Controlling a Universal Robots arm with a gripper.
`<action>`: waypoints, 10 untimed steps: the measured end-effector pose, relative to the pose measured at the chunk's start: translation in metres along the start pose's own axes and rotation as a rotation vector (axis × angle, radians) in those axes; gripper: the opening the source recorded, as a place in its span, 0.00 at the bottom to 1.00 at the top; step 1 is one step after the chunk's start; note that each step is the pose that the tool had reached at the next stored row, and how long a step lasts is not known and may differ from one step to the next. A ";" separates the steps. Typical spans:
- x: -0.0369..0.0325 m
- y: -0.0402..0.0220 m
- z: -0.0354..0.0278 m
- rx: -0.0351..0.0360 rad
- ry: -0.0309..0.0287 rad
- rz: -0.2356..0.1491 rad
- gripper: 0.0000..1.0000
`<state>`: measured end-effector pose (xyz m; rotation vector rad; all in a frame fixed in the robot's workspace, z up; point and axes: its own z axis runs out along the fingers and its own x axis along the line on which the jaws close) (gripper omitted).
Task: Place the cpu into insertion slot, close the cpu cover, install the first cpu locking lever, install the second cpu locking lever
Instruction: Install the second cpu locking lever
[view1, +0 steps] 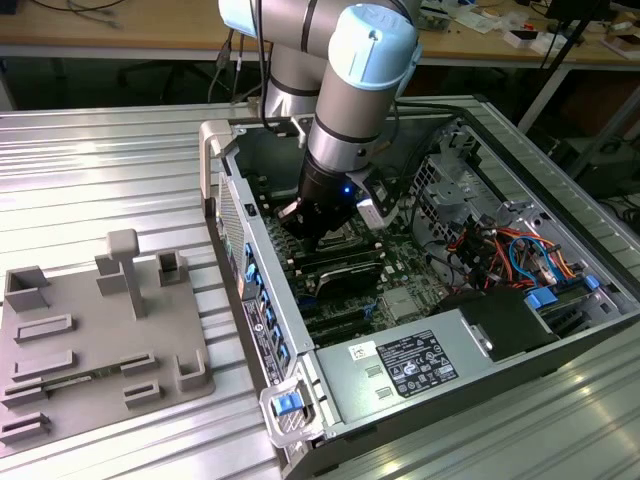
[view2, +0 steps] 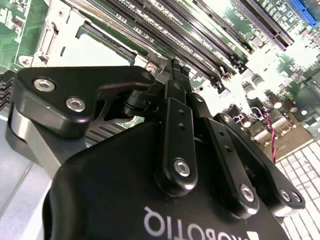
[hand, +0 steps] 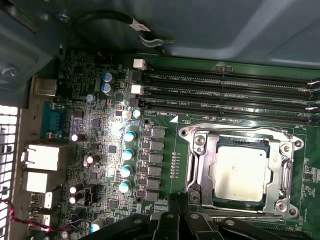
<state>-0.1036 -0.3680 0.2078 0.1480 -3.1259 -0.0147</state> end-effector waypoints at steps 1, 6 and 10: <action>0.0001 0.0000 -0.0011 0.0001 0.0001 0.000 0.11; 0.0001 0.0001 -0.0057 0.0001 0.0001 0.000 0.11; 0.0001 0.0001 -0.0075 0.0000 0.0000 0.000 0.11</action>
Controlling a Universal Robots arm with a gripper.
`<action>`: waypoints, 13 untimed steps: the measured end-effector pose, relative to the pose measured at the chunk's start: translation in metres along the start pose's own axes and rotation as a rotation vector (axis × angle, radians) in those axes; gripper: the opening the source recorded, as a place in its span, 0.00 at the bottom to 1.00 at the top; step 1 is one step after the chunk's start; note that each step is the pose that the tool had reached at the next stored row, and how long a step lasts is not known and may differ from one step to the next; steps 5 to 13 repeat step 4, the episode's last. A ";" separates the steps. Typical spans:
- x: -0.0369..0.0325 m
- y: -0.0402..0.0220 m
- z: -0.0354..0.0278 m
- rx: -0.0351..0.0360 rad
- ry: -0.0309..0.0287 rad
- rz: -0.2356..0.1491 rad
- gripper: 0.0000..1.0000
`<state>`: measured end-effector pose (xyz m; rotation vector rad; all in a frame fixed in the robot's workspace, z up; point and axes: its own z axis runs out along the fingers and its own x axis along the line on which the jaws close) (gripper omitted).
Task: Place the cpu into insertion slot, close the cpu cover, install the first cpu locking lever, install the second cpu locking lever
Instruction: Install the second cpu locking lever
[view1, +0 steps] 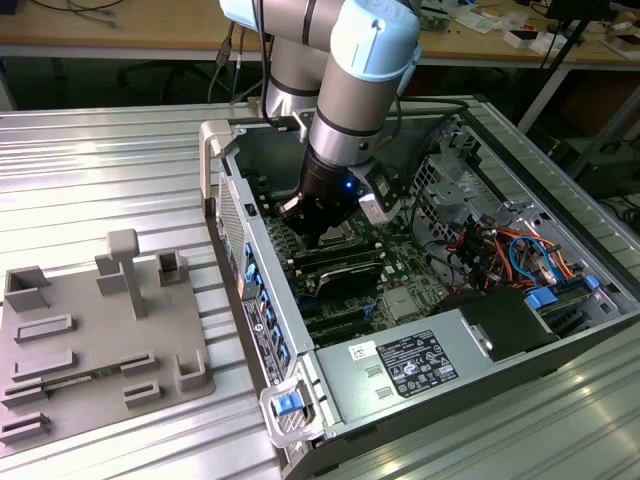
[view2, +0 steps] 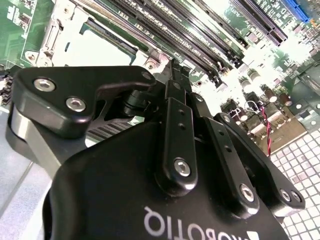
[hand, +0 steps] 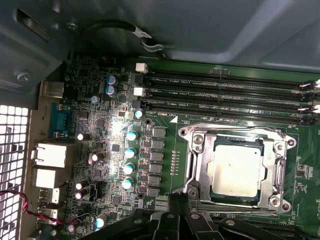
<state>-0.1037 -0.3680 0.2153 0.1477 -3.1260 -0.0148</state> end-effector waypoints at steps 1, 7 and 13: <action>0.0000 0.0000 -0.0002 0.0001 0.0001 0.000 0.11; 0.0000 0.0000 -0.0004 0.0001 0.0001 0.000 0.11; 0.0000 0.0000 -0.0004 0.0001 0.0001 0.000 0.11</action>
